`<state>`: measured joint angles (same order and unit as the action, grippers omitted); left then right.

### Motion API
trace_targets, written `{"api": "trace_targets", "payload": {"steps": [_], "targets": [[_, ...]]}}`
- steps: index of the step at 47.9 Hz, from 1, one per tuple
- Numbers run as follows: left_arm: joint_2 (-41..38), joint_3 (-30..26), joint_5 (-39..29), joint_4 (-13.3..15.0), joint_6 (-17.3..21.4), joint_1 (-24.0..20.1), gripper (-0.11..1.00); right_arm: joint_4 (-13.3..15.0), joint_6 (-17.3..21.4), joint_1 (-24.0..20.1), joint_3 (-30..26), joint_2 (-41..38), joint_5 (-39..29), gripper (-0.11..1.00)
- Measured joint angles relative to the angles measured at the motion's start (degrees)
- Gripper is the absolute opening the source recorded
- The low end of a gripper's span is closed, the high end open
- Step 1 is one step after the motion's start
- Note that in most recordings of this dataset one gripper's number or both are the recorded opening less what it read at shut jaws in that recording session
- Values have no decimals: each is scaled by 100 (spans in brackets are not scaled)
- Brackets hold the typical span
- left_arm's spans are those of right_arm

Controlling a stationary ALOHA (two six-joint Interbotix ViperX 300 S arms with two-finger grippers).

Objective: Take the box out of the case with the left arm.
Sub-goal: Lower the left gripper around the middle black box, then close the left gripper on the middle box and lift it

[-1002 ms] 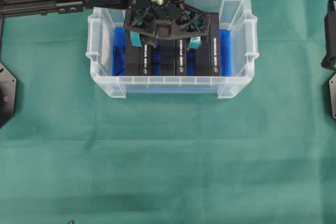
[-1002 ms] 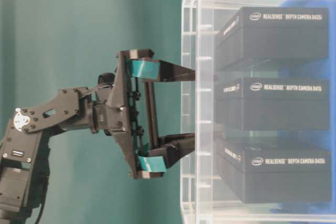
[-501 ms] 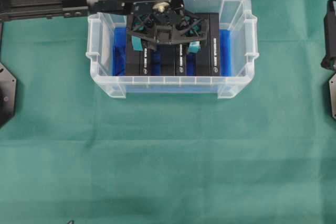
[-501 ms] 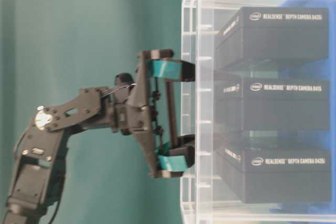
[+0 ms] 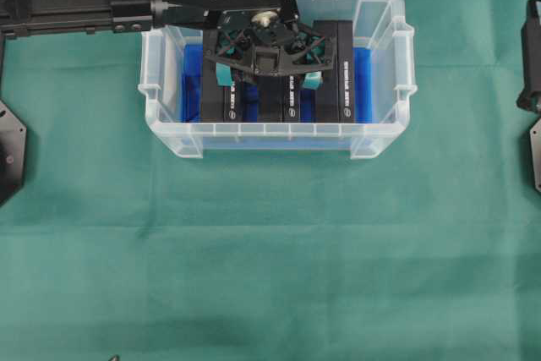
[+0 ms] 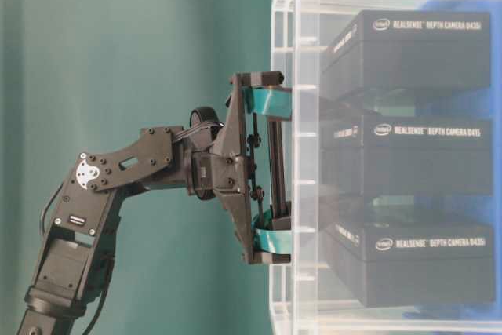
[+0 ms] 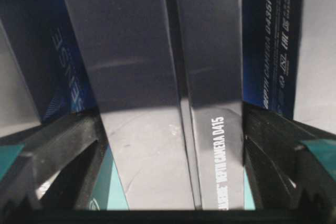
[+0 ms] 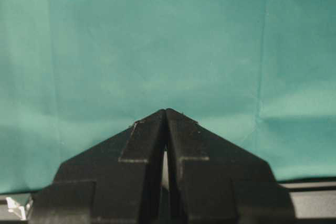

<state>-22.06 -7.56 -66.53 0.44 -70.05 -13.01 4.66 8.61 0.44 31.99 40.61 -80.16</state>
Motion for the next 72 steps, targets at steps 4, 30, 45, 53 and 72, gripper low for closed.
{"api": "trace_targets", "payload": {"steps": [4, 30, 45, 53, 72], "targets": [[0, 0, 0, 0, -9, -18, 71, 9, 0, 0, 0, 0, 0, 3], [0, 0, 202, -9, 0, -26, 60, 18, 0, 0, 0, 0, 0, 3], [0, -44, 26, 0, 18, -26, 60, 18, 9, 0, 0, 0, 0, 3], [9, -255, -483, 0, 9, -62, 60, 18, 9, 0, 0, 0, 0, 3], [88, -1389, -1661, 0, 18, -97, 60, 18, 0, 0, 0, 9, 0, 3]]}}
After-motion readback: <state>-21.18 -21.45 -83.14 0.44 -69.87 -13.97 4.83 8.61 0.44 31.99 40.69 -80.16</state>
